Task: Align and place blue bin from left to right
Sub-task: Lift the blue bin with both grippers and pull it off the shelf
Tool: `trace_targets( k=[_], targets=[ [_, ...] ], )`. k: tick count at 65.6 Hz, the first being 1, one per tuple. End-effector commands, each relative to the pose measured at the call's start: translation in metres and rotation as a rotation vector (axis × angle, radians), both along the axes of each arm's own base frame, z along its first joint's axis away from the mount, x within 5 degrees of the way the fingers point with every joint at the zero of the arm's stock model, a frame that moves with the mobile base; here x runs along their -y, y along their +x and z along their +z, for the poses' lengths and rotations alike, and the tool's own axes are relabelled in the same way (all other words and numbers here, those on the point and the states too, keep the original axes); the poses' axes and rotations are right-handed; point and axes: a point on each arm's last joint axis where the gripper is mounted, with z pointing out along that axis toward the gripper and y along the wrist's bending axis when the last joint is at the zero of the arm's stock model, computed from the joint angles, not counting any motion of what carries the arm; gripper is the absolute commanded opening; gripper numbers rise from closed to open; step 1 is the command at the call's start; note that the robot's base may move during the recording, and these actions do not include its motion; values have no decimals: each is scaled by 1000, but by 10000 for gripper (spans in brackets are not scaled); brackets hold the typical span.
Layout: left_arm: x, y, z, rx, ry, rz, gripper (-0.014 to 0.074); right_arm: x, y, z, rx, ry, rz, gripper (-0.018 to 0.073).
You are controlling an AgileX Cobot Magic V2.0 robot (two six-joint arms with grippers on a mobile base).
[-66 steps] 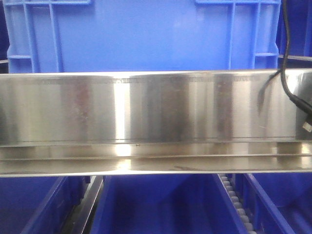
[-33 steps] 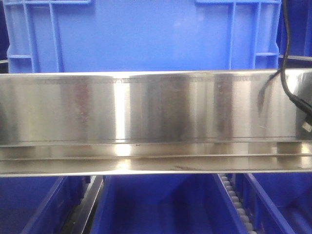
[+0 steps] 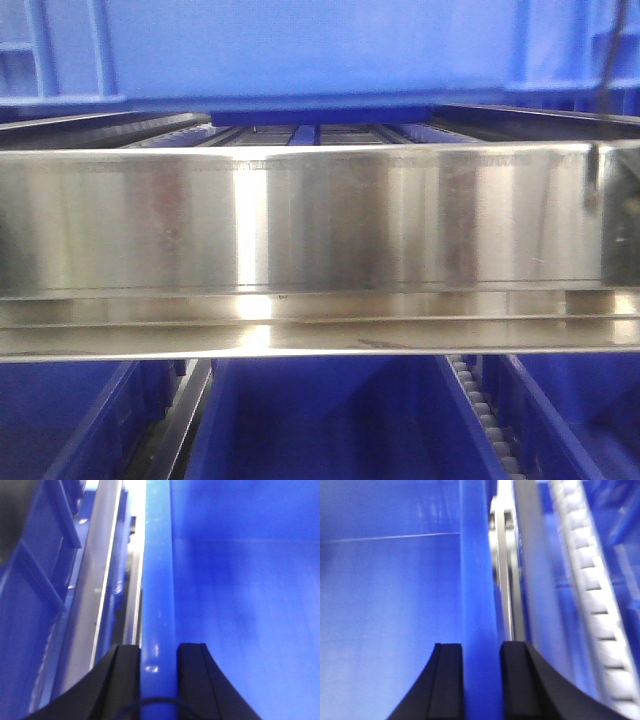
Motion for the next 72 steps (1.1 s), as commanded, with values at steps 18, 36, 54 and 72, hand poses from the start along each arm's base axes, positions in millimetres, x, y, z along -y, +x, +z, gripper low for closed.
trace_targets(
  k=[18, 36, 54, 72],
  targets=[
    [5, -58, 50, 161, -76, 16, -111, 2, -69, 43, 160, 55, 8, -81],
    [13, -122, 39, 161, -84, -8, -111, 17, -128, 32, 215, 51, -24, -81],
    [24, -165, 30, 205, -86, -59, -111, 27, -173, 17, 214, 84, -10, -81],
    [31, -173, 27, 208, -77, -95, -111, 27, -180, 14, 215, 85, -1, -81]
  ],
)
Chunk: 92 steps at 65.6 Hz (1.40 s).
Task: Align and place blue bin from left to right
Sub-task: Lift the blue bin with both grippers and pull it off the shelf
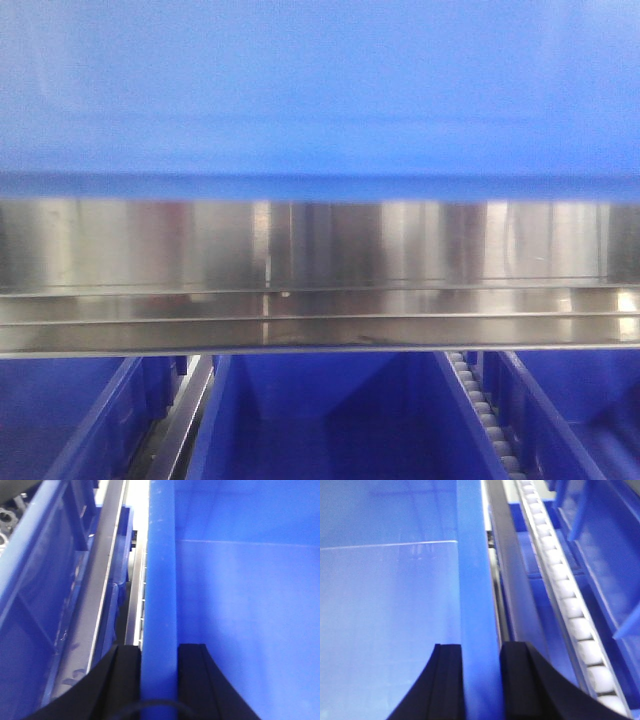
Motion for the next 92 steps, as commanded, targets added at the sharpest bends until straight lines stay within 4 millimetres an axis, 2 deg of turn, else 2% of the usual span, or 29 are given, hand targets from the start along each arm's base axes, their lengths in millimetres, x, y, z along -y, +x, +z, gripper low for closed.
trace_targets(
  k=[1, 70, 92],
  targets=[
    [9, -4, 9, 62, -71, -81, -111, -8, 0, 11, 95, 85, 66, -81],
    [11, -5, 8, 55, -55, -105, -111, -9, 0, 12, 103, 91, 75, -81],
    [8, -3, 11, 97, -19, -86, -111, -15, 1, 16, 146, 139, 121, -81]
  ],
)
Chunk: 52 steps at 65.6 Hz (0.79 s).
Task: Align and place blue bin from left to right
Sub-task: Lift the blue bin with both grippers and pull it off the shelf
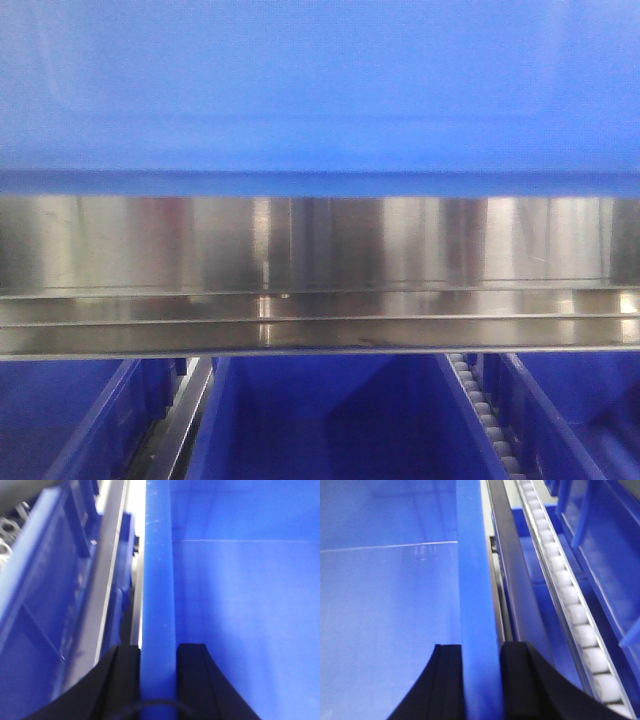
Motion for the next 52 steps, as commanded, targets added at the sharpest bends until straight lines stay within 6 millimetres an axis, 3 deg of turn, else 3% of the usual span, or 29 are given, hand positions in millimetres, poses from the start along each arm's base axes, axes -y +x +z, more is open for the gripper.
trace_targets(
  k=[1, 52],
  targets=[
    [9, -3, 9, 67, -57, -83, -111, -13, 0, 13, 118, 111, 108, -81],
    [9, -3, 9, 71, -54, -81, -111, -26, 1, 24, 219, 221, 215, -81]
  ],
)
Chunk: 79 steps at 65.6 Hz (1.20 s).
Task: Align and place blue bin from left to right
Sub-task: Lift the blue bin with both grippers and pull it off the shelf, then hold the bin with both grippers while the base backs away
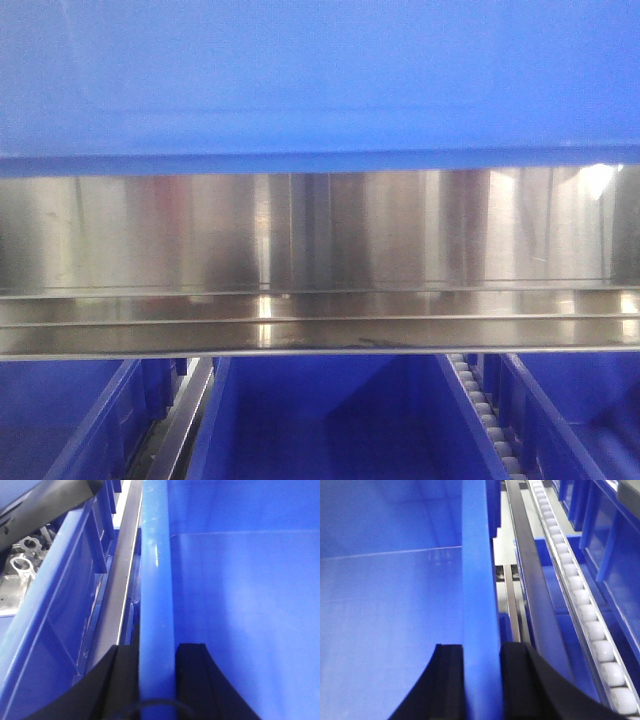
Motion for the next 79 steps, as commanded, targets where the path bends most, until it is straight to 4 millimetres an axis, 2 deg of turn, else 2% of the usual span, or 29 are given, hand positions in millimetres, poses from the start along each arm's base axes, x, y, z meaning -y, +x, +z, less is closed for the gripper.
trace_targets(
  k=[1, 79],
  targets=[
    [13, -2, 5, 39, -66, -97, -111, -18, -4, 18, 126, 163, 164, -81],
    [13, -2, 5, 45, -61, -95, -111, -22, -4, 22, 160, 198, 200, -81]
  ],
)
